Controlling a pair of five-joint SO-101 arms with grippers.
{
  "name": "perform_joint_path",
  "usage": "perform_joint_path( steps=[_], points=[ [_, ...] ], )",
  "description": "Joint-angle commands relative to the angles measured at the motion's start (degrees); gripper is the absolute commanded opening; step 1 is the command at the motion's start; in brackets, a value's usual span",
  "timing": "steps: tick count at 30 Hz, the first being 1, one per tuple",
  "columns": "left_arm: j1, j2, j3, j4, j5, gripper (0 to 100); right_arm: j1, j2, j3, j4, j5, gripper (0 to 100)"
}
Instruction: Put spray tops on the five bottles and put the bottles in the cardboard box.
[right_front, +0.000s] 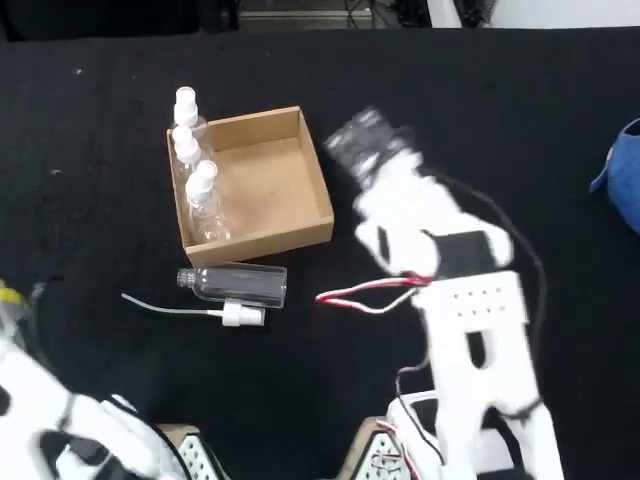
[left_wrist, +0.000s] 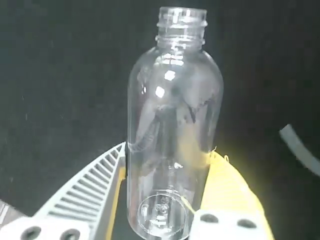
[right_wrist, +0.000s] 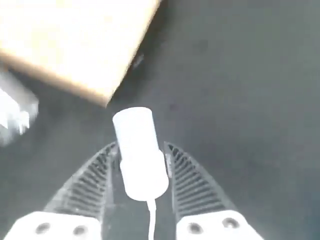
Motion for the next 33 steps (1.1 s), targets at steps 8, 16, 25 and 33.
perform_joint_path(
  steps=[8,16,25,33],
  points=[
    [43.21,-16.00,-16.66,-4.75,22.51,3,6.15,0.92,-30.81,4.57,-30.51,1.1],
    [71.08,-16.09,-8.40,-16.79,27.43,3,6.07,1.10,-51.74,4.22,-39.30,1.1],
    [76.53,-16.18,13.85,-39.56,36.40,3,-5.63,1.45,-63.16,-1.67,-42.11,1.1],
    [80.22,-16.18,25.98,-51.87,36.92,3,-14.86,3.56,-60.09,-16.26,-42.11,1.1]
  ],
)
